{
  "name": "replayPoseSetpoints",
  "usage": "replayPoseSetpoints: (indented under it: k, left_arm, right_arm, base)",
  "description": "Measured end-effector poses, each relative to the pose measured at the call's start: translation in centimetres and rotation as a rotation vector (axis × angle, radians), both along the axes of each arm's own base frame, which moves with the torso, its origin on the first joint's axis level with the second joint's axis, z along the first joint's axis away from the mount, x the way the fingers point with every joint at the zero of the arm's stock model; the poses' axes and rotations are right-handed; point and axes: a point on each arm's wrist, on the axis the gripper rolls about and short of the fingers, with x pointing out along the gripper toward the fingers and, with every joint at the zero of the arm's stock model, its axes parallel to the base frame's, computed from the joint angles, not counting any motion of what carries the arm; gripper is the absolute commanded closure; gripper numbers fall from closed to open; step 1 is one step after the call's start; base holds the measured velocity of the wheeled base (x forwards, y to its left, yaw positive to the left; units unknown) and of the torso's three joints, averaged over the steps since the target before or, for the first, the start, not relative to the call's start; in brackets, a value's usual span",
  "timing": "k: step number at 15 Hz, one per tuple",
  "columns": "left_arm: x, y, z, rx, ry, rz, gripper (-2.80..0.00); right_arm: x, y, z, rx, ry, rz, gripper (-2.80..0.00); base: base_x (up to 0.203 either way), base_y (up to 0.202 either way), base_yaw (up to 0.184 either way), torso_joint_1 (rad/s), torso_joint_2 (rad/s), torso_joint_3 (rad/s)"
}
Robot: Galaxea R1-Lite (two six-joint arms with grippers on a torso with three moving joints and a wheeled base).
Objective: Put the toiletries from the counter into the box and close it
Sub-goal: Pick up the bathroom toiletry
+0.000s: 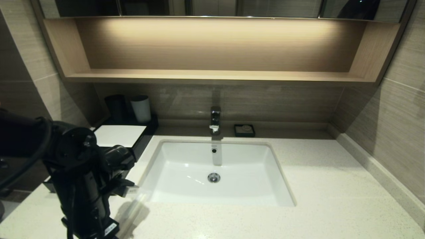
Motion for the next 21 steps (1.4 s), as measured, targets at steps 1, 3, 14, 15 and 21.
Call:
replayPoseSetpoints:
  k: [1,3,14,15,21]
  left_arm:
    - [0.3,-0.1,-0.3,-0.009,-0.02,0.001,-2.8]
    - [0.6,-0.2,-0.9,-0.016,-0.03,0.001,-2.8]
    - [1.3,-0.5,-2.1,-0.013,-0.003,0.0,0.0]
    - [1.3,-0.5,-2.1,-0.011,-0.002,0.0,0.0]
    - [0.9,-0.3,-0.9,-0.029,-0.049,0.001,0.0]
  right_arm:
    - [0.0,0.0,0.0,0.0,0.0,-0.001,0.0]
    - [0.0,0.0,0.0,0.0,0.0,0.0,0.0]
    - [0.0,0.0,0.0,0.0,0.0,-0.001,0.0]
    - [0.0,0.0,0.0,0.0,0.0,-0.001,0.0]
    - [0.0,0.0,0.0,0.0,0.0,-0.001,0.0]
  base:
    - [0.0,0.0,0.0,0.0,0.0,0.0]
    - [0.0,0.0,0.0,0.0,0.0,0.0]
    - [0.0,0.0,0.0,0.0,0.0,0.0]
    - [0.0,0.0,0.0,0.0,0.0,0.0]
    - [0.0,0.0,0.0,0.0,0.0,0.0]
